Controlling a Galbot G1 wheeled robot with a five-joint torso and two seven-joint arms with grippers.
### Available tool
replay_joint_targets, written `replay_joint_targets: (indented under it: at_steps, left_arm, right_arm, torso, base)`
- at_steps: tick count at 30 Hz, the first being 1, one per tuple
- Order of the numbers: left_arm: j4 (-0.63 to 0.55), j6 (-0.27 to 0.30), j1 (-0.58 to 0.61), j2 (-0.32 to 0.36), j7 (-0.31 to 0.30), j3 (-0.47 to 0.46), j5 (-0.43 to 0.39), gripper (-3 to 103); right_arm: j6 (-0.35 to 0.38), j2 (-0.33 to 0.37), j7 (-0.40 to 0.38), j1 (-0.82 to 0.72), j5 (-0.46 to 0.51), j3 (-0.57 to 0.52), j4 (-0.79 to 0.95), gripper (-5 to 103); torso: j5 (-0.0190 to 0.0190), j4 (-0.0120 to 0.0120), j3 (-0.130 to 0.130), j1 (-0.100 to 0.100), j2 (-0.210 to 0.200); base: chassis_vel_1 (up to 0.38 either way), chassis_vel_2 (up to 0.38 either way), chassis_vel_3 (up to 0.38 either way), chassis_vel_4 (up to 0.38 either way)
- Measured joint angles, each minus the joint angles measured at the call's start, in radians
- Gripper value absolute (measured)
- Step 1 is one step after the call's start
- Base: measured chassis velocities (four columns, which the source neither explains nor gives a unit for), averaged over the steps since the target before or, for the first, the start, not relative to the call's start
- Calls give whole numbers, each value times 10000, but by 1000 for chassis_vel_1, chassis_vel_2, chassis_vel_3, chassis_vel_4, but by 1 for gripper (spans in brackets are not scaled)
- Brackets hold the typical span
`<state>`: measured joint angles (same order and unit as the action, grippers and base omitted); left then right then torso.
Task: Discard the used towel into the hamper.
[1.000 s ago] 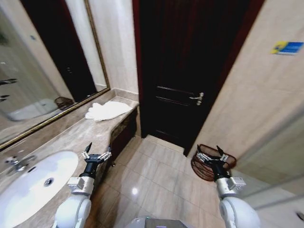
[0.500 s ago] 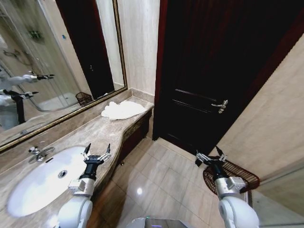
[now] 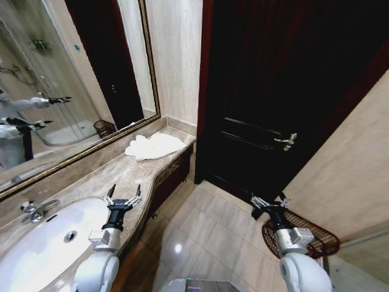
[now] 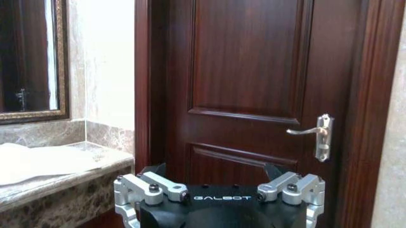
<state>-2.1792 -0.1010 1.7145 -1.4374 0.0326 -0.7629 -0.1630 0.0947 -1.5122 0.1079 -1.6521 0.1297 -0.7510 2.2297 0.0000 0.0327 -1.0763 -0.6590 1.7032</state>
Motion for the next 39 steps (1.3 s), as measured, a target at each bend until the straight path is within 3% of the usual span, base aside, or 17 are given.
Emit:
replay_joint_targets:
  at_steps: [14, 39]
  left_arm:
    - [-128, 266, 60, -47, 108, 18, -11, 100]
    - [138, 35, 115, -144, 43, 4, 62, 100]
  right_arm:
    - [-18, 26, 1, 61, 30, -8, -99, 100]
    - [-58, 66, 81, 32, -2, 60, -313, 100]
  torso:
    - [0, 0, 0, 0, 0]
    - [0, 0, 0, 1, 0]
  base:
    - [-108, 109, 108, -101]
    - [-61, 132, 134, -65]
